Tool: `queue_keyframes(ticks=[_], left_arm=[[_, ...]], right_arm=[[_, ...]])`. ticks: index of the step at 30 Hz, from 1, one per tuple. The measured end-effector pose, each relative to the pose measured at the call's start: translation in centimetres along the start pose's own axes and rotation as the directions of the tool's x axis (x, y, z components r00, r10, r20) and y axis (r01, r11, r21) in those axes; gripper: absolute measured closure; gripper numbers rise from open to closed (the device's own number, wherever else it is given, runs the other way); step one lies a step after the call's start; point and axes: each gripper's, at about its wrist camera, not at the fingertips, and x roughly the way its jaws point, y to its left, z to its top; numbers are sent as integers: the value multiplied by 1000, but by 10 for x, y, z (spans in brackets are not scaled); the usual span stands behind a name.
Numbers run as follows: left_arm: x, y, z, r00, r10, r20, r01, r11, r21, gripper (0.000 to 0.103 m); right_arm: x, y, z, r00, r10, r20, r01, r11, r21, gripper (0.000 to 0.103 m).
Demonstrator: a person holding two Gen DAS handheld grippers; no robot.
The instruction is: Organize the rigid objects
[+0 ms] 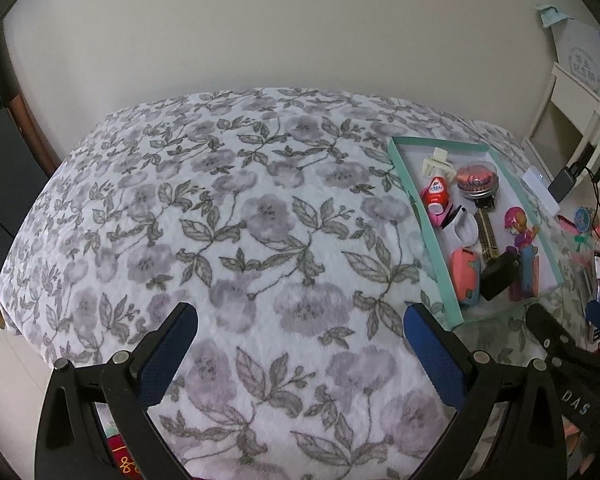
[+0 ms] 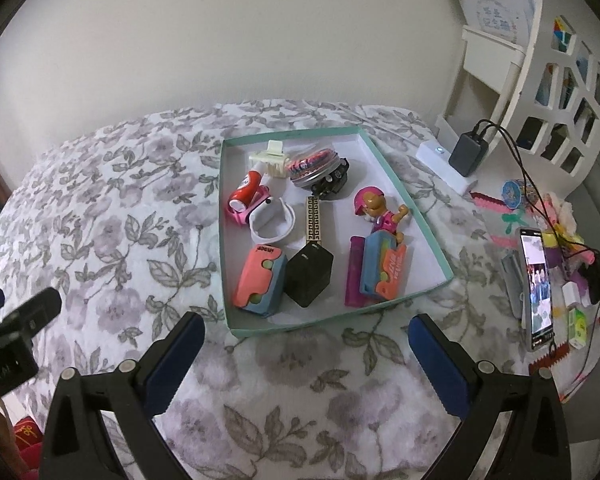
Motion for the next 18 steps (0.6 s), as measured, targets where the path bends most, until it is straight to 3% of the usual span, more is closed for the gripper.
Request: queue_keyframes(ticks=[18], left_arm=[[-3,1,-5,1000,21,-13,-21,1000,-1,0]], right_arm=[[-9,-2,-1,1000,6,23,-6,1000,11,0]])
